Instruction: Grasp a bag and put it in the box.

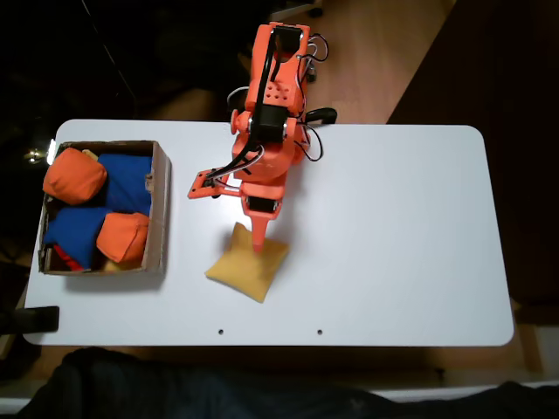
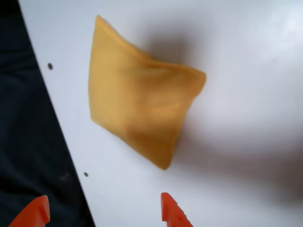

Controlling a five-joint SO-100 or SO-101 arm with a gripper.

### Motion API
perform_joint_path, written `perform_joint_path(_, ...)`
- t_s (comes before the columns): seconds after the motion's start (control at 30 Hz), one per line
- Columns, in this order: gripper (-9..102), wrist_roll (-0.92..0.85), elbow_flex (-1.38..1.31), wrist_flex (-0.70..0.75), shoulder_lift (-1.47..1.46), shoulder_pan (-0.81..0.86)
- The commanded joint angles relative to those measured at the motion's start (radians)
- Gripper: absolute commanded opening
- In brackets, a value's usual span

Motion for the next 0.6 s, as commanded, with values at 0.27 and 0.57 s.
perform_joint_path(0.27, 47, 0.005, -0.150, 0.101, -0.150, 0.011)
perform_joint_path(0.57, 47, -0.002, -0.241, 0.161, -0.282, 0.037)
